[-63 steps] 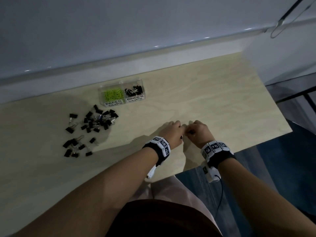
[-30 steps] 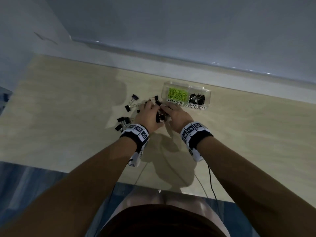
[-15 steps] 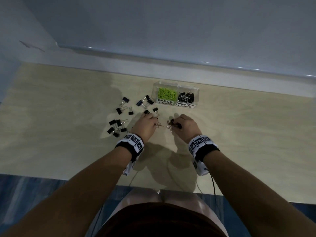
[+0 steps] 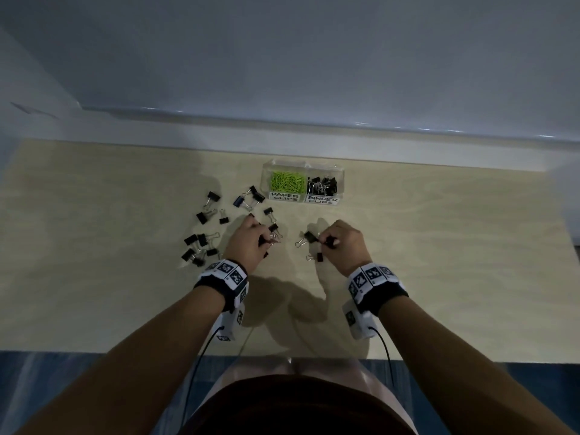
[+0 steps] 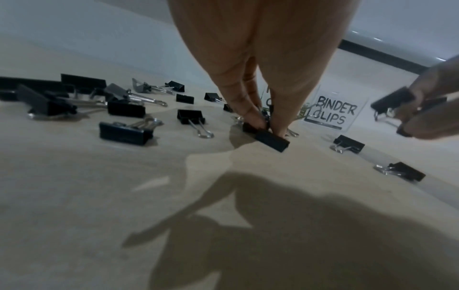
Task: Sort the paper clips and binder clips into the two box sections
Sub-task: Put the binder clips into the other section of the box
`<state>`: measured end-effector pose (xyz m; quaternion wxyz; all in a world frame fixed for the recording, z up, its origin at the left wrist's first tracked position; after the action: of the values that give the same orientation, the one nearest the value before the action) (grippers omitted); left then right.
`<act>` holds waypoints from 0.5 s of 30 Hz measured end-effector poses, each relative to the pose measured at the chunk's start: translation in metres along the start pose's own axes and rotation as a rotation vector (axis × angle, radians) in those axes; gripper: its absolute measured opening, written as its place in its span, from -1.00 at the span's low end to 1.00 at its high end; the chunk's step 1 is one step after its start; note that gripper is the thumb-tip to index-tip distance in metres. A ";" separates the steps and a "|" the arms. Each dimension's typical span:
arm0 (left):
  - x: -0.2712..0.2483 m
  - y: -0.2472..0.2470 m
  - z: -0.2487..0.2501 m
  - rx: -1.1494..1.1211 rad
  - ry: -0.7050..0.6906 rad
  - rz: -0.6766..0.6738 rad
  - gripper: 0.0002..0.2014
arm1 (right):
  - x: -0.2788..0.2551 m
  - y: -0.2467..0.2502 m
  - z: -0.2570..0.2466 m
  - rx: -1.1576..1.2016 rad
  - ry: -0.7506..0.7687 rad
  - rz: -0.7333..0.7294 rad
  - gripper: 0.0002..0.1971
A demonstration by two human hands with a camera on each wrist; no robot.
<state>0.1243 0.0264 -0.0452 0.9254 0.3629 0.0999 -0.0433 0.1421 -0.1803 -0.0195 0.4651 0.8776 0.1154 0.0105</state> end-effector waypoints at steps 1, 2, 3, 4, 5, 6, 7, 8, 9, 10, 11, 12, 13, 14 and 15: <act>0.000 0.000 0.001 -0.012 0.001 -0.004 -0.93 | 0.004 0.011 -0.001 0.020 0.004 0.051 -0.87; 0.002 0.000 0.003 -0.024 -0.001 -0.015 -0.93 | 0.009 0.022 -0.002 0.038 0.001 0.094 -0.86; 0.004 -0.001 0.006 -0.034 -0.004 -0.033 -0.92 | 0.016 0.033 -0.003 0.056 -0.007 0.130 -0.86; 0.006 -0.002 0.011 -0.042 -0.007 -0.056 -0.92 | 0.025 0.044 -0.005 0.066 -0.016 0.158 -0.87; 0.009 -0.002 0.017 -0.049 -0.015 -0.077 -0.92 | 0.034 0.053 -0.008 0.069 -0.021 0.180 -0.88; 0.012 -0.002 0.026 -0.060 -0.029 -0.090 -0.92 | 0.045 0.060 -0.011 0.062 -0.016 0.194 -0.89; 0.016 -0.001 0.038 -0.078 -0.052 -0.096 -0.92 | 0.057 0.065 -0.014 0.045 -0.001 0.199 -0.90; 0.022 0.002 0.053 -0.101 -0.078 -0.092 -0.93 | 0.068 0.065 -0.016 0.018 0.012 0.189 -0.89; 0.029 0.005 0.069 -0.130 -0.104 -0.075 -0.94 | 0.078 0.064 -0.018 -0.013 0.020 0.165 -0.86; 0.039 0.010 0.084 -0.159 -0.121 -0.047 -0.95 | 0.085 0.062 -0.017 -0.039 0.025 0.143 -0.81; 0.050 0.014 0.099 -0.186 -0.135 -0.009 -0.96 | 0.090 0.060 -0.015 -0.053 0.020 0.132 -0.76; 0.063 0.017 0.109 -0.205 -0.138 0.025 -0.95 | 0.091 0.059 -0.010 -0.055 0.008 0.135 -0.72; 0.075 0.018 0.118 -0.218 -0.140 0.050 -0.94 | 0.087 0.060 -0.006 -0.052 -0.008 0.149 -0.70; 0.085 0.016 0.124 -0.219 -0.137 0.055 -0.93 | 0.080 0.061 -0.002 -0.053 -0.013 0.169 -0.70; 0.093 0.013 0.128 -0.204 -0.138 0.046 -0.91 | 0.071 0.060 0.000 -0.063 -0.003 0.183 -0.72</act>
<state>0.2370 -0.0520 0.0347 0.9630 0.2653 0.0314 -0.0364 0.2224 -0.1981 0.0230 0.4899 0.8694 0.0337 0.0550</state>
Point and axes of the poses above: each hand's wrist, its own x-axis towards the middle knuckle, its own y-axis out of the back of the hand, z = x × y, the point moved 9 cm from there along x, towards the middle knuckle, and after that the axes turned 10 degrees about -x, right-handed, at the moved point
